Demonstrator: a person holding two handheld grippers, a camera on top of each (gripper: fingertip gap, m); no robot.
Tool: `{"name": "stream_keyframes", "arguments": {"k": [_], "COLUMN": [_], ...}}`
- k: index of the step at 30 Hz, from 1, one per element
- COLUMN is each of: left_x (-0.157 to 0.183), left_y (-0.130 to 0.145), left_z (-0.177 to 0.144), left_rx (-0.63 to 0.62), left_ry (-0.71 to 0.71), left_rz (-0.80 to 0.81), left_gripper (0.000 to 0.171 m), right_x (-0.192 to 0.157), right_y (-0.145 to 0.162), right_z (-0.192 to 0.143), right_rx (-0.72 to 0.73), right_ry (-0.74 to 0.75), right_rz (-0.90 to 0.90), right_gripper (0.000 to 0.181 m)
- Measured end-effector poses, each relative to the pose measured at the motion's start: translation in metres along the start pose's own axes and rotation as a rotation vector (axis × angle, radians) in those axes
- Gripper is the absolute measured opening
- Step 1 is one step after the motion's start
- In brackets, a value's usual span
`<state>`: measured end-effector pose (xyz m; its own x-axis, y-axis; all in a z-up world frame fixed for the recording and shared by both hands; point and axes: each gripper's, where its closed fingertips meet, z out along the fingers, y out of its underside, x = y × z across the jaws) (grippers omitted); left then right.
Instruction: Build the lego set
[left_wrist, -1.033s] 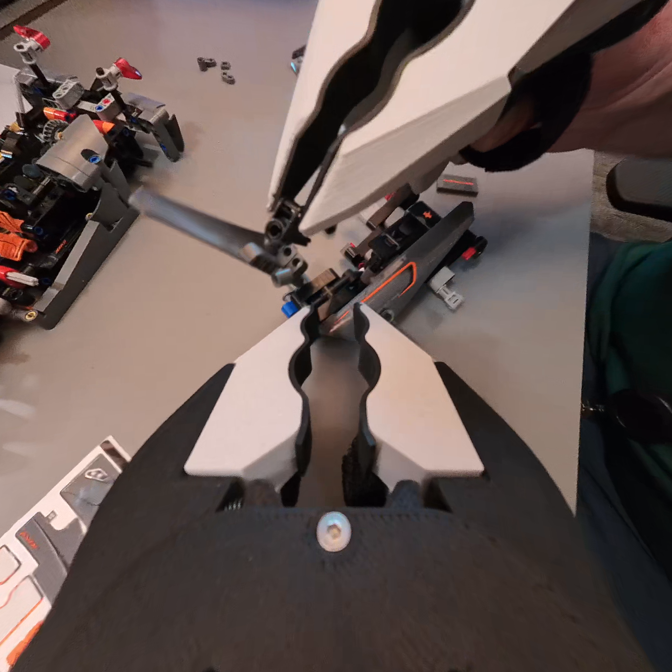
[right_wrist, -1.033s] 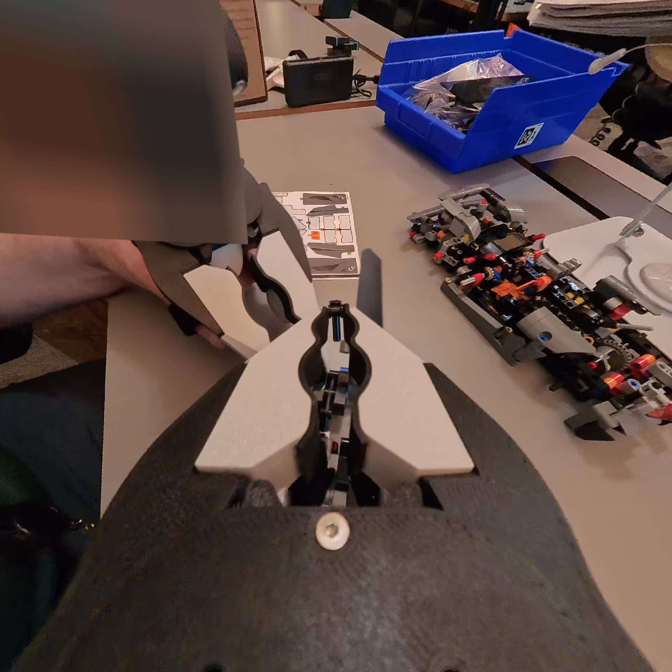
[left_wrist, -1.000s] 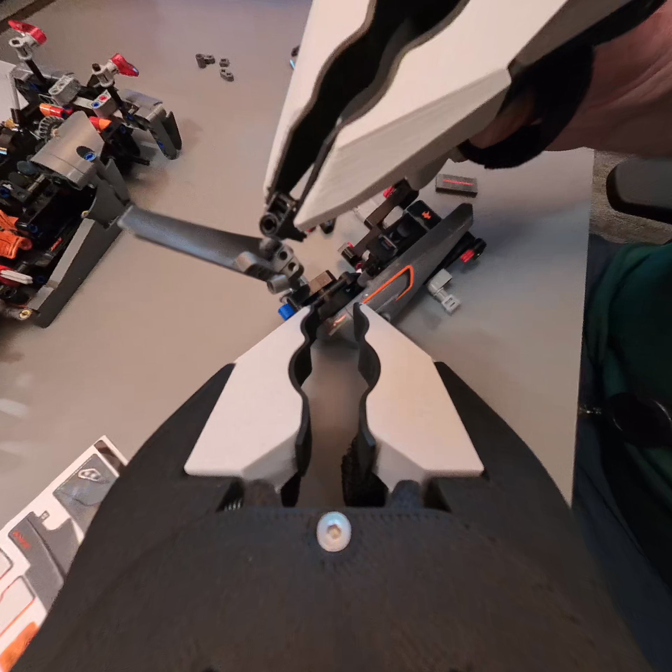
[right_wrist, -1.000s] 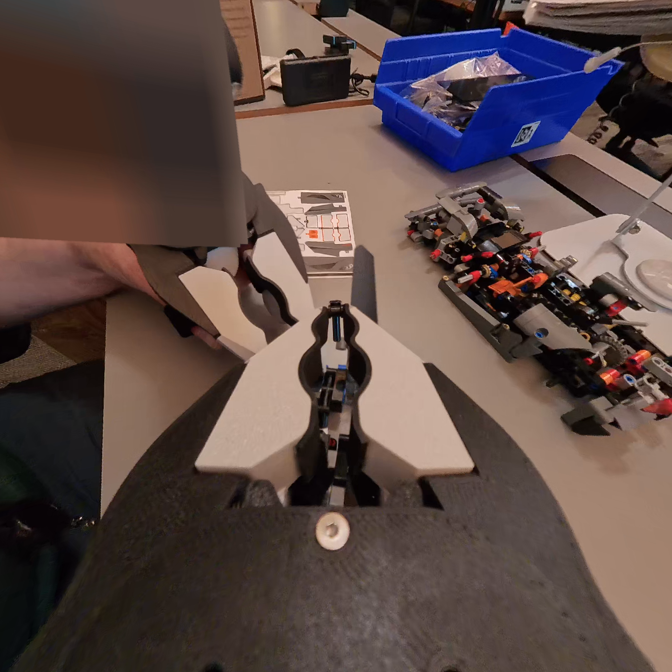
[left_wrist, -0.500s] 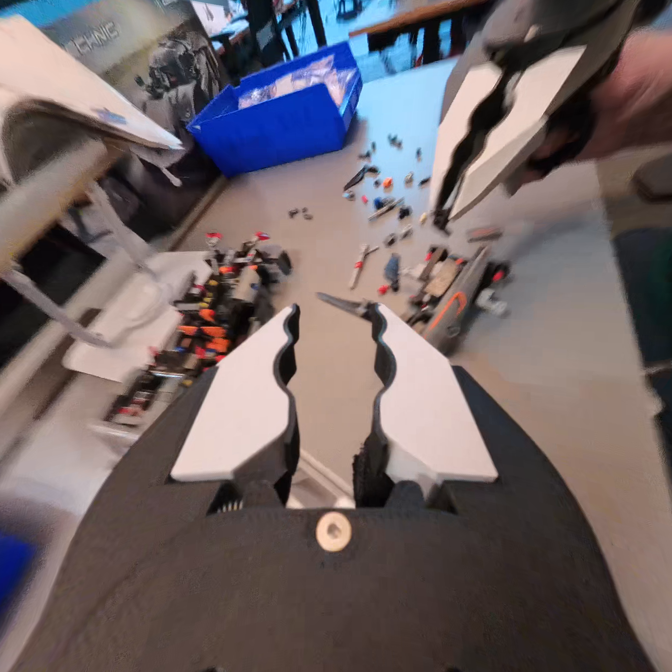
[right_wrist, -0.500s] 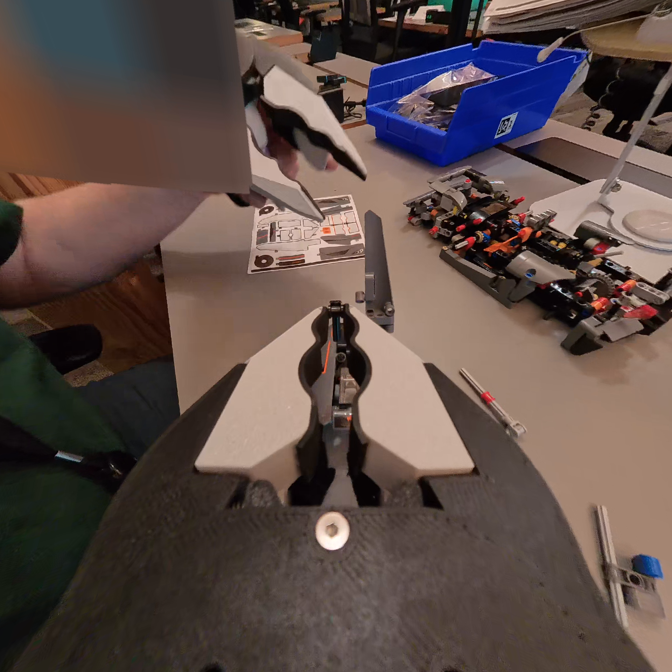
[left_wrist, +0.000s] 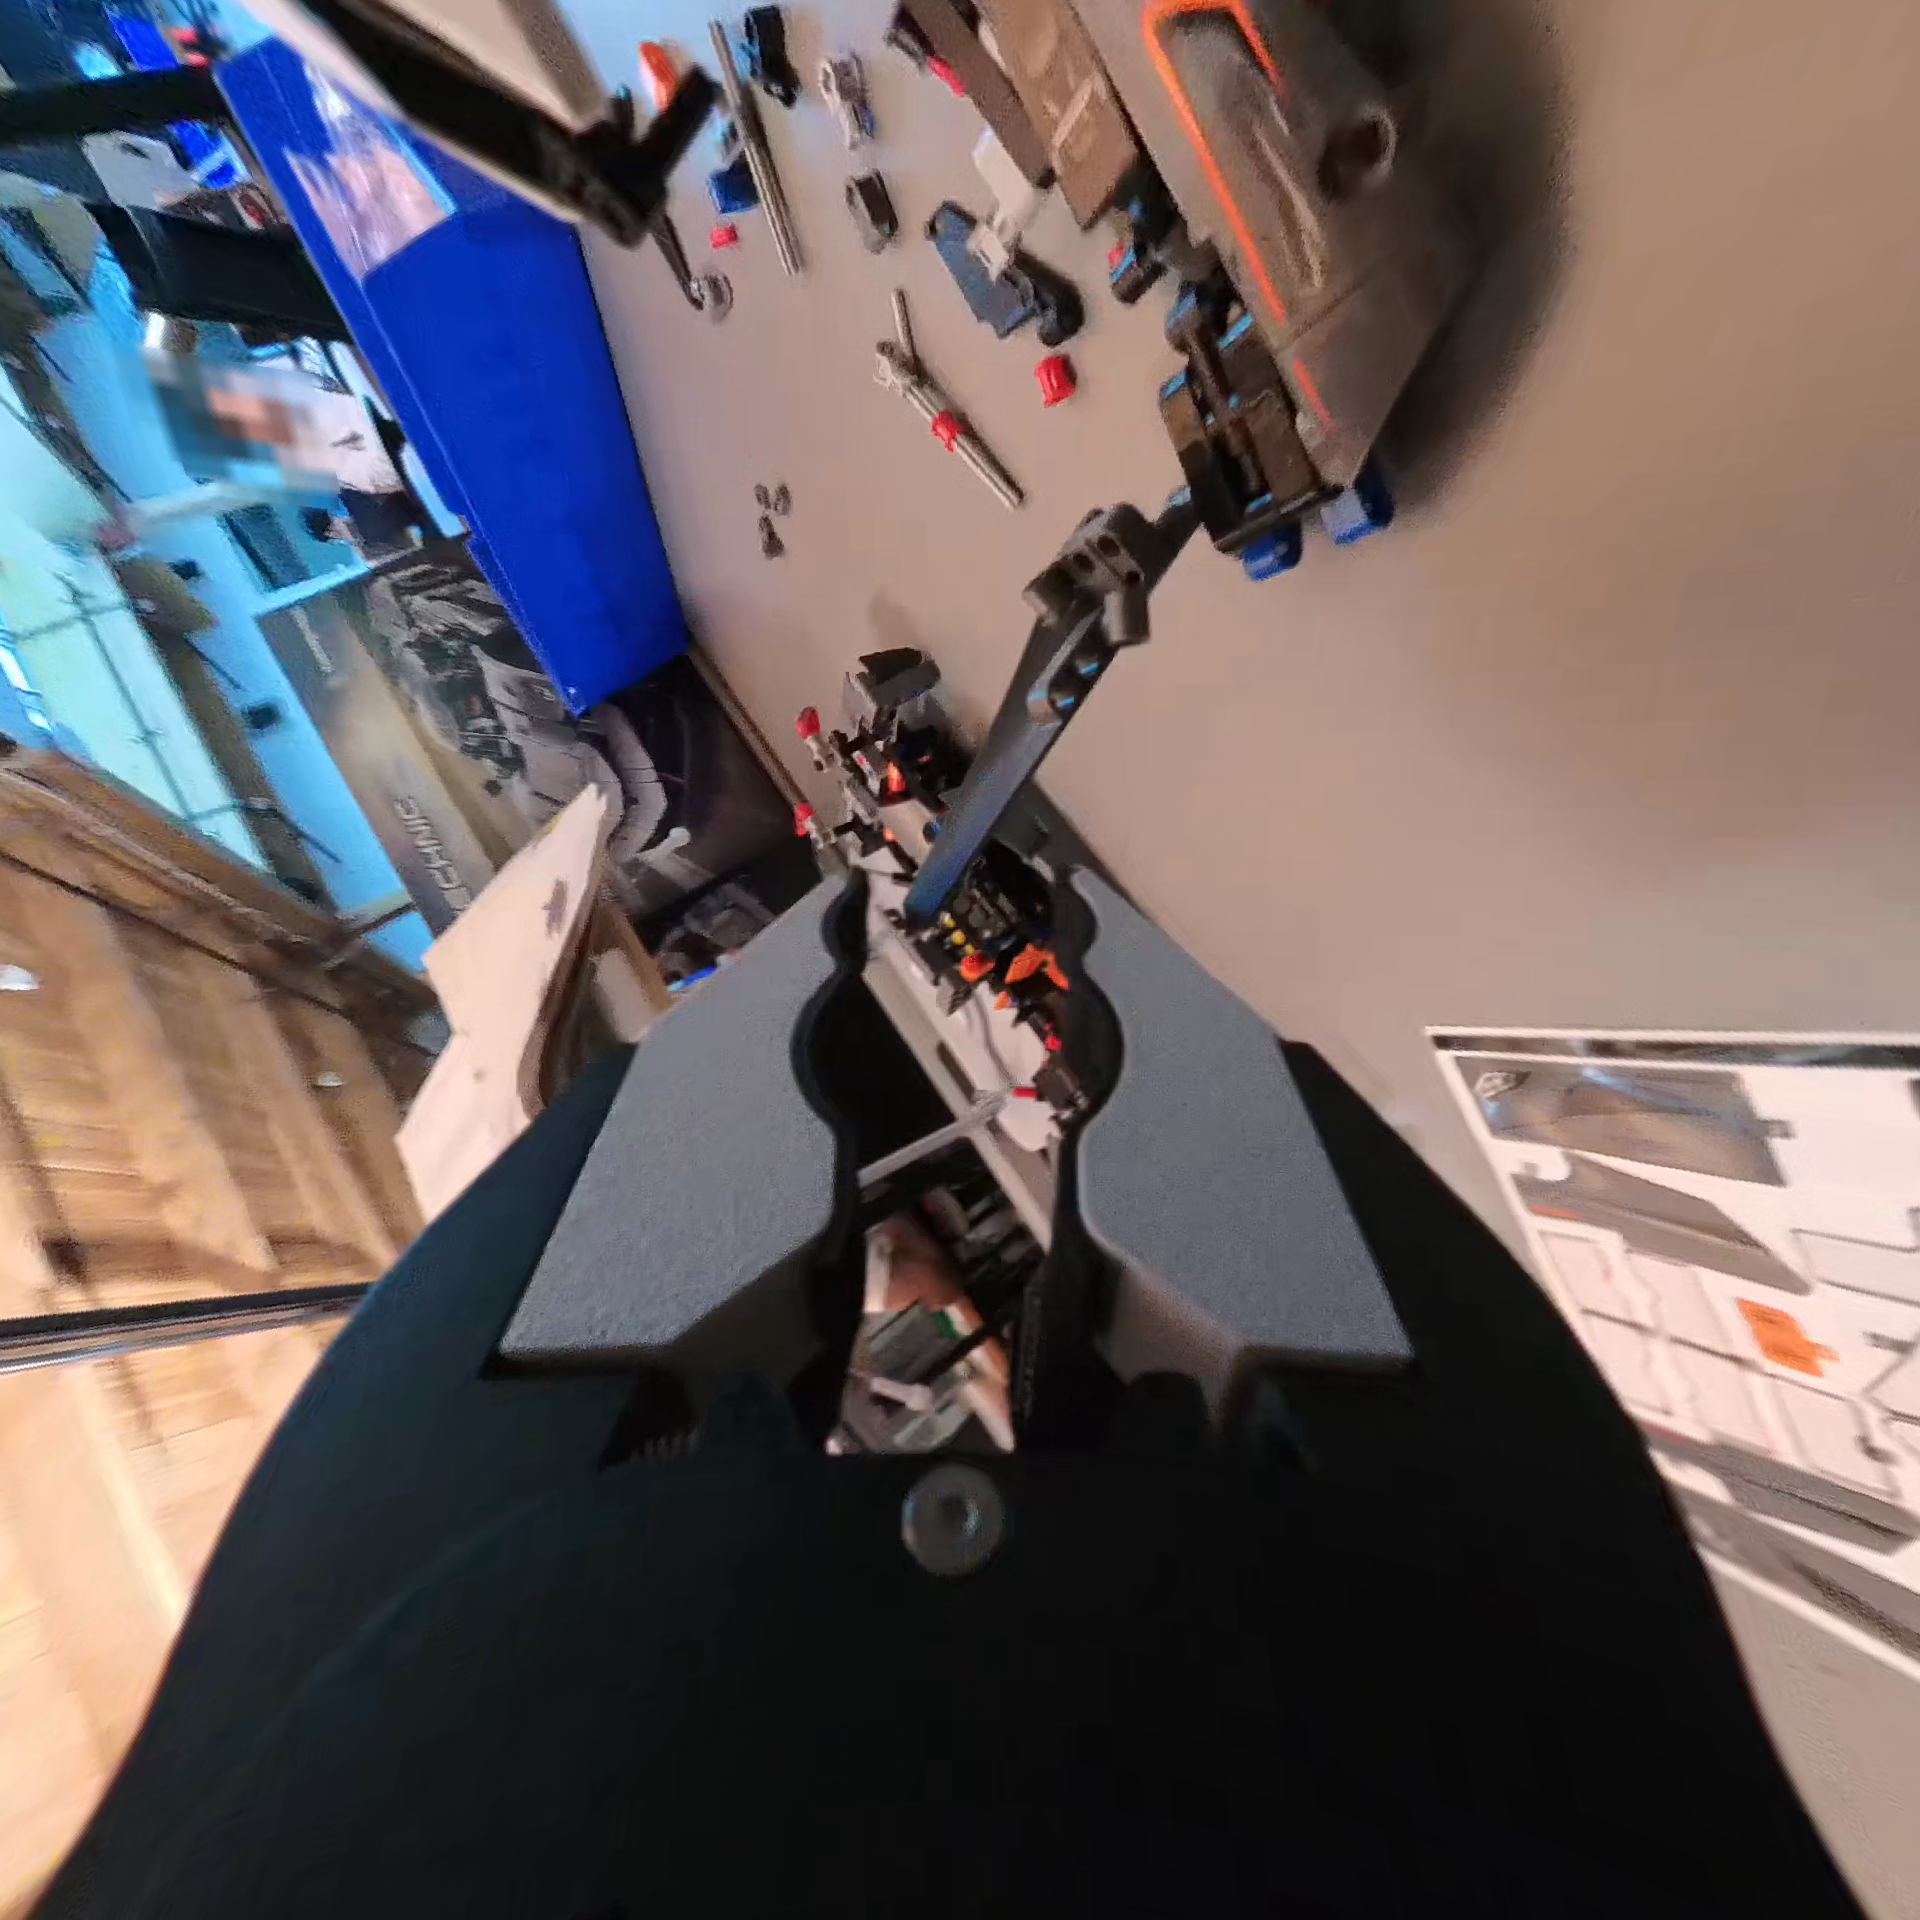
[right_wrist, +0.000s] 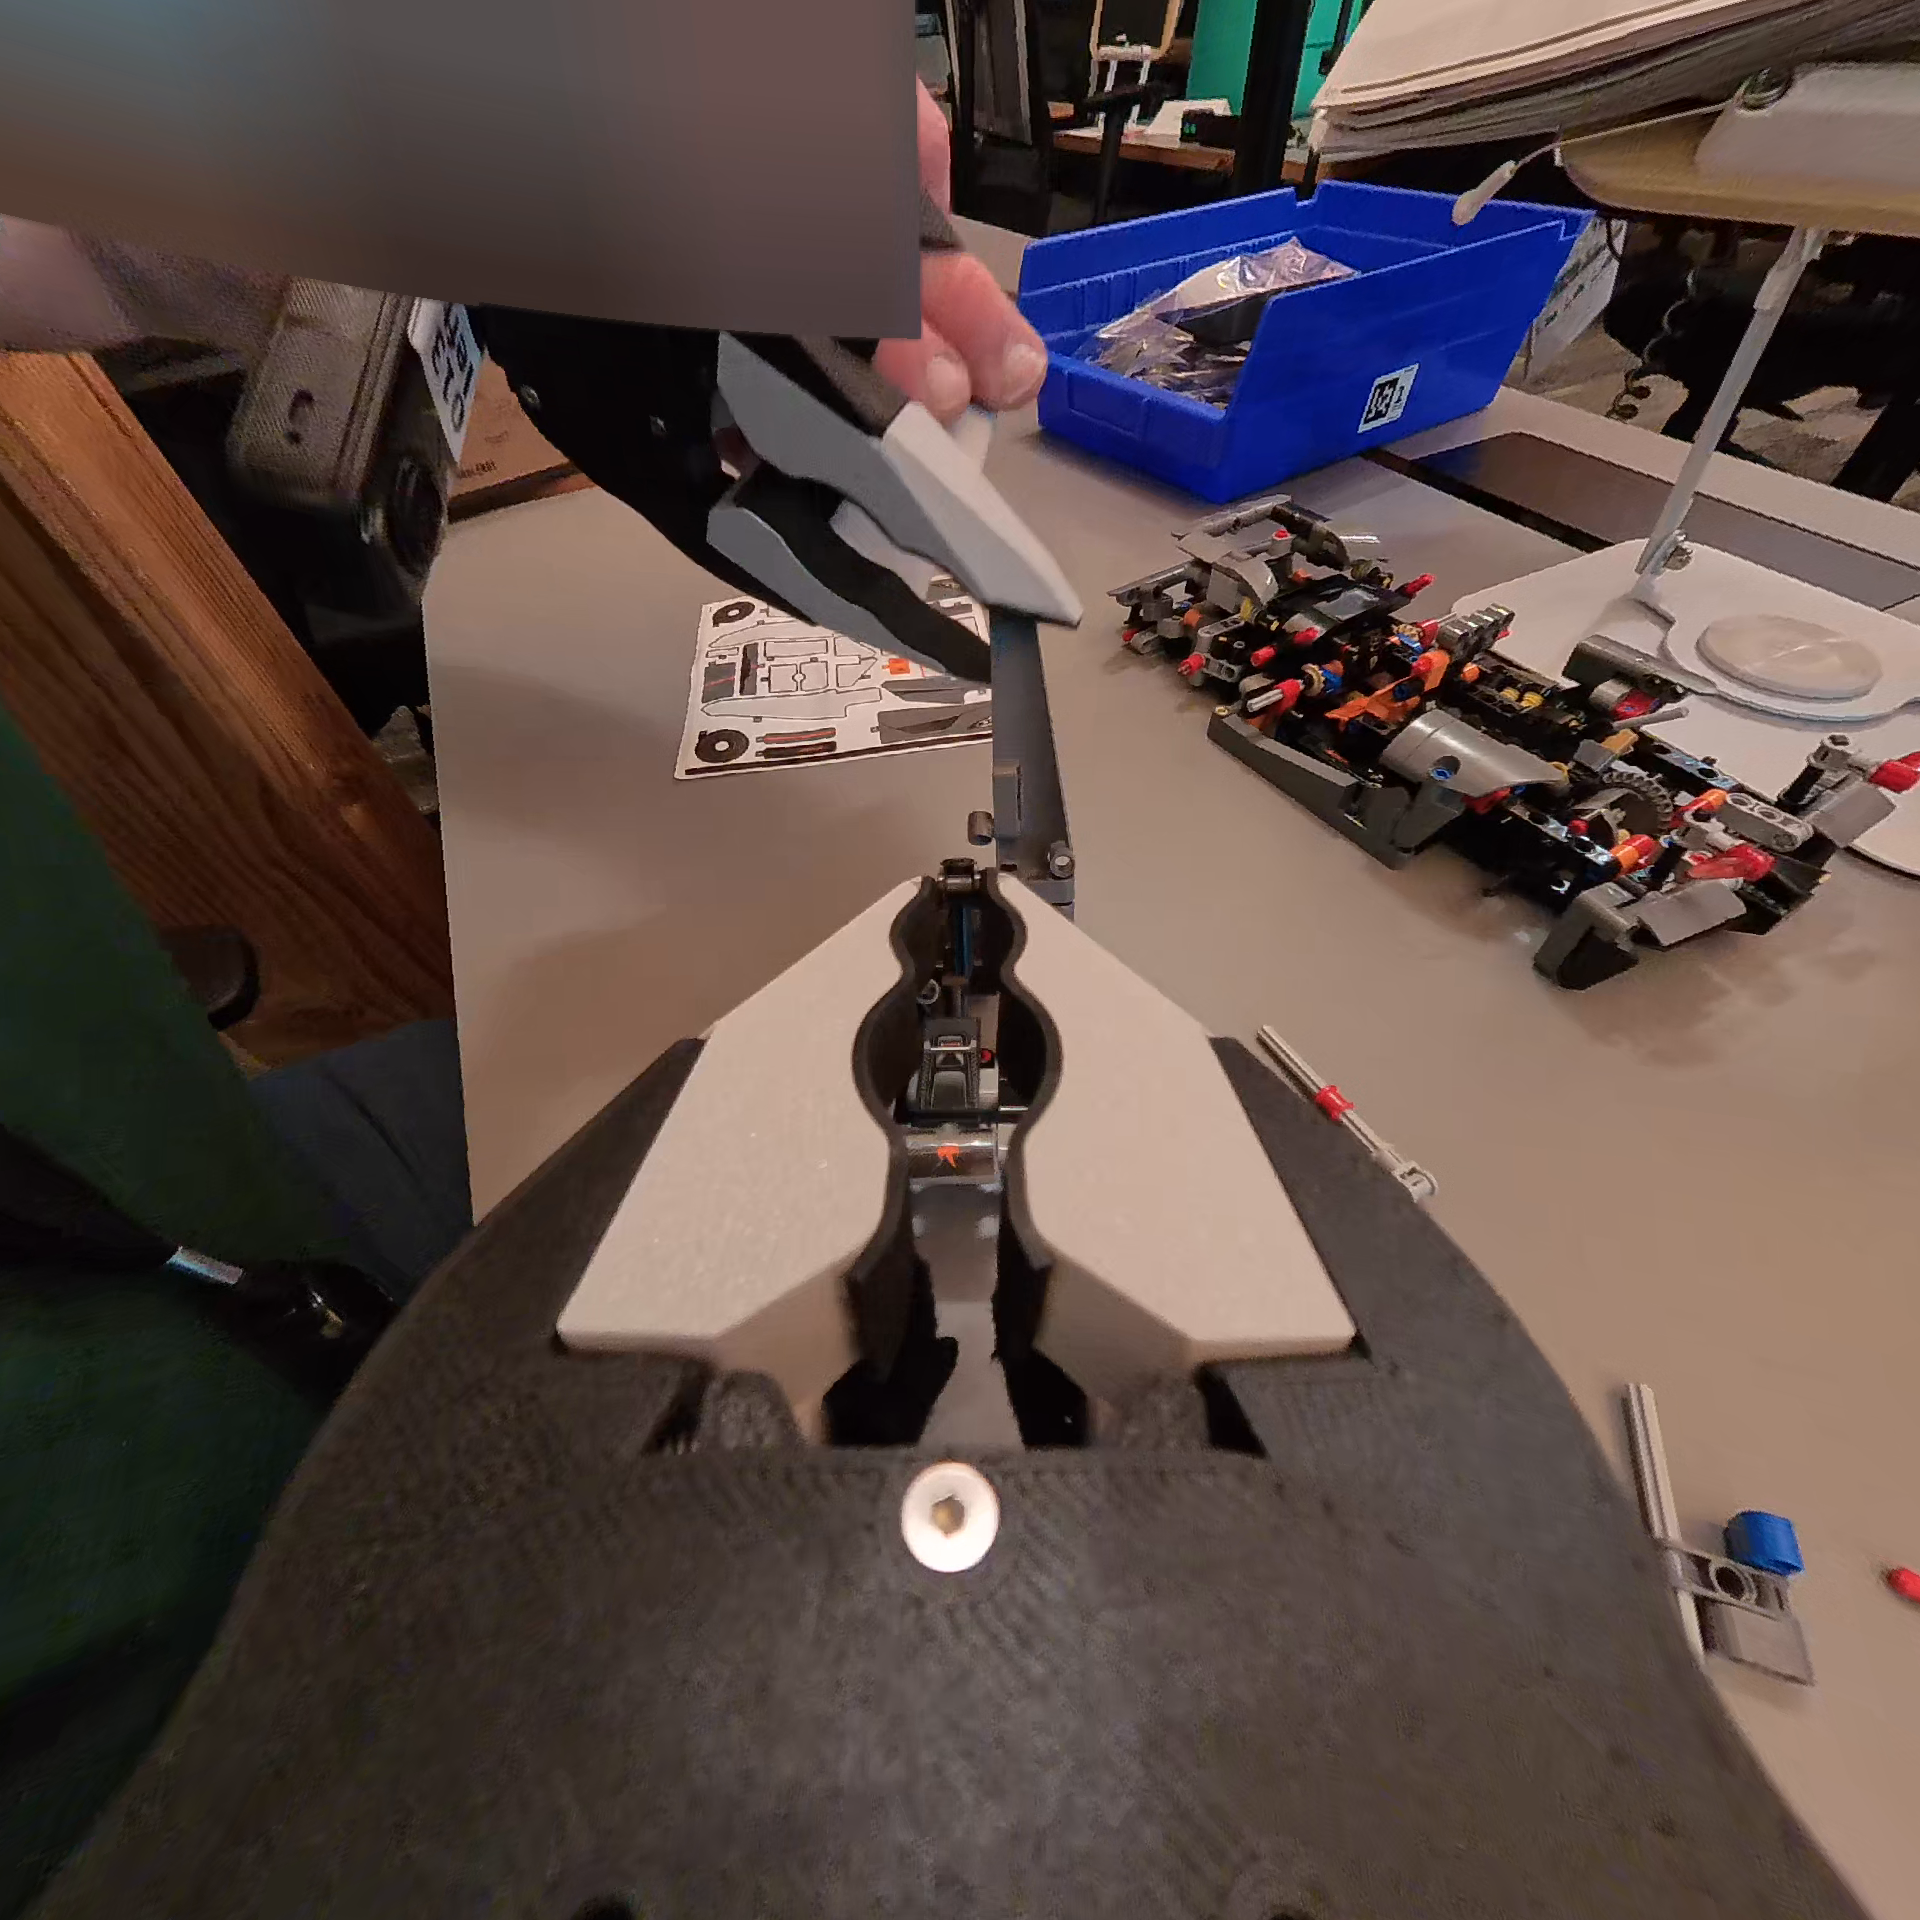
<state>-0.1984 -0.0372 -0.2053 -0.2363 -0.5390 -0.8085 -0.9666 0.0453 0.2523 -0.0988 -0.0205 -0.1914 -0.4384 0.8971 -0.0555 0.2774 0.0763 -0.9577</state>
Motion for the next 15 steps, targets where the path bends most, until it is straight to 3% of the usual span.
{"name": "stream_keyframes", "arguments": {"k": [4, 10, 15], "left_x": [-0.001, 0.001, 0.007], "left_y": [-0.003, -0.010, -0.020], "left_z": [0.004, 0.005, 0.001], "left_rx": [-0.011, -0.033, -0.154], "left_ry": [0.000, 0.090, 0.229], "left_rz": [0.057, 0.027, -0.079], "left_gripper": [0.011, 0.002, 0.000], "right_x": [0.004, 0.007, 0.009], "right_y": [0.001, 0.000, -0.004], "right_z": [-0.001, -0.006, -0.011], "right_rx": [0.018, 0.027, 0.047], "right_ry": [-0.007, -0.019, -0.014], "right_rz": [0.009, -0.008, -0.020], "right_gripper": [0.005, 0.005, 0.005]}}
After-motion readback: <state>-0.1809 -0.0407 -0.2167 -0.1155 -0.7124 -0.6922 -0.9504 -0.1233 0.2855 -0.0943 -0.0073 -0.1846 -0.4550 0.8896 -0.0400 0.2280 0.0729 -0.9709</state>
